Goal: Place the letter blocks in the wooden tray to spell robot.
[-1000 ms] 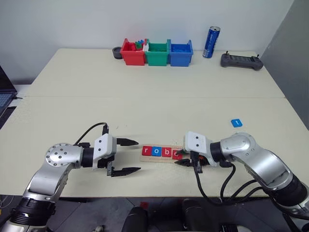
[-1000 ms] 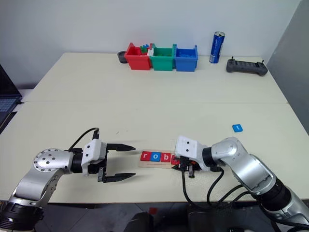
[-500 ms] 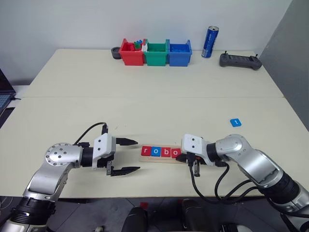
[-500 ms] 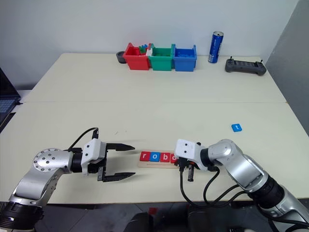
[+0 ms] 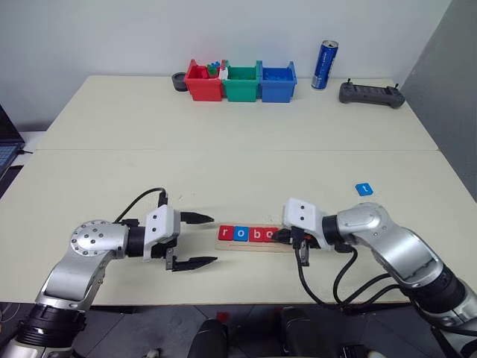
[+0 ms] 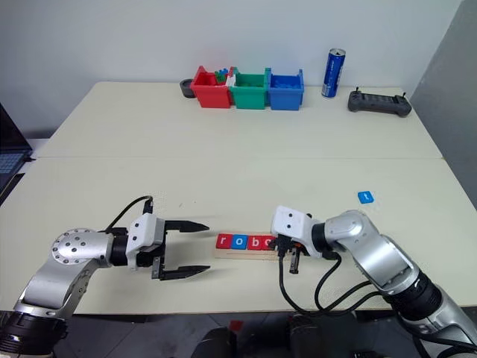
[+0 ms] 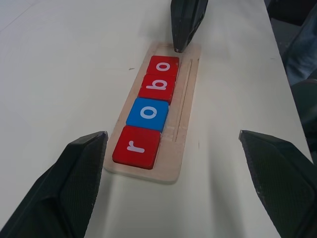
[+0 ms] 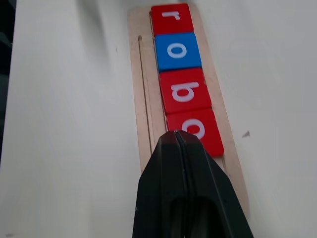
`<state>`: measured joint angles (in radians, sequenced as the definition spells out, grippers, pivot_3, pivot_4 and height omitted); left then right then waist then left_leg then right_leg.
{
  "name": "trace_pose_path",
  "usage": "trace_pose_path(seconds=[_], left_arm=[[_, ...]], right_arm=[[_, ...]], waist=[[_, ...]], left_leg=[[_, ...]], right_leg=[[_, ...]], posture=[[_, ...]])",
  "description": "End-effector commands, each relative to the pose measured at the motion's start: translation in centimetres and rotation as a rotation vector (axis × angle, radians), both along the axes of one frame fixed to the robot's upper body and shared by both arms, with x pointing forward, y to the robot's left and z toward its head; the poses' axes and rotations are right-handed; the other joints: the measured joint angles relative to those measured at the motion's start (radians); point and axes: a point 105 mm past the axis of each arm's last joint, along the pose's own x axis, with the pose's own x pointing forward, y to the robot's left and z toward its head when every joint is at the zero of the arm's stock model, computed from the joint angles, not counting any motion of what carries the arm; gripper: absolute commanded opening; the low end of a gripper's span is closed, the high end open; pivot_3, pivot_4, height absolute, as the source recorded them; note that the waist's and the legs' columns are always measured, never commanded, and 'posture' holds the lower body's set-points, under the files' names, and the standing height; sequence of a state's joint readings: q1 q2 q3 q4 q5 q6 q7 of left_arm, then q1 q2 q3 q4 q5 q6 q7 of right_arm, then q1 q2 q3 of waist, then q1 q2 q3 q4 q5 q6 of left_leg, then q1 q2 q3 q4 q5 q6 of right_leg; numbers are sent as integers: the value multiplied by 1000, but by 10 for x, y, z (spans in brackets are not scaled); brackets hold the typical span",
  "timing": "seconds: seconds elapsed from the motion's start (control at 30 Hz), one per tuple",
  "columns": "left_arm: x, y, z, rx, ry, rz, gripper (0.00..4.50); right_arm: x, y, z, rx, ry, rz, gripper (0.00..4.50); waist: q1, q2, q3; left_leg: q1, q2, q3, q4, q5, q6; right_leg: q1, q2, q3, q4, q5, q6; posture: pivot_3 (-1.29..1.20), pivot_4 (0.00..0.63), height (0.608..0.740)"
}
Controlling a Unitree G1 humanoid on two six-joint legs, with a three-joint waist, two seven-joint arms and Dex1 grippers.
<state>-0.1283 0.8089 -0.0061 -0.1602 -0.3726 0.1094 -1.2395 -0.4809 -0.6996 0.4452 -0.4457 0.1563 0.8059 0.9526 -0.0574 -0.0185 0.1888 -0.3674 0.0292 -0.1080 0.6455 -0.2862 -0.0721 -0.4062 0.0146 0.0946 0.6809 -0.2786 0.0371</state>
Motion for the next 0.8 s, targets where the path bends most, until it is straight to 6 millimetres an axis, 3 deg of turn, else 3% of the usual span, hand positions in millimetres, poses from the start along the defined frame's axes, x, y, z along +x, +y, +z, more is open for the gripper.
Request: trace_pose_path(seconds=[0.03,0.3,0.63,0.73,0.8], left_arm=[[1,-7,12,-6,-39,-22,4500],[1,-14,18,-10,-42,-27,4500],[0,-15,19,-16,-41,-18,4500],[0,-13,18,-15,-38,-18,4500],[0,-12,17,-15,-38,-18,4500]], right_arm=[[6,-3,0,-16,-44,-13,20],[13,3,-9,-43,-54,12,20],[17,7,-3,-27,-77,22,20],[19,0,8,-5,-89,1,20],[20,-5,21,51,-100,-36,362]], waist=[[0,0,0],[-2,0,0],[-1,0,0],[0,0,0],[0,0,0]], left_leg=[[0,0,0,0,0,0],[0,0,0,0,0,0],[0,0,0,0,0,0],[0,0,0,0,0,0],[0,0,0,0,0,0]], right_leg=[[0,0,0,0,0,0],[0,0,0,0,0,0],[0,0,0,0,0,0],[0,0,0,0,0,0],[0,0,0,0,0,0]], posture=[[0,150,740],[0,150,740],[0,150,740],[0,150,740],[0,150,740]])
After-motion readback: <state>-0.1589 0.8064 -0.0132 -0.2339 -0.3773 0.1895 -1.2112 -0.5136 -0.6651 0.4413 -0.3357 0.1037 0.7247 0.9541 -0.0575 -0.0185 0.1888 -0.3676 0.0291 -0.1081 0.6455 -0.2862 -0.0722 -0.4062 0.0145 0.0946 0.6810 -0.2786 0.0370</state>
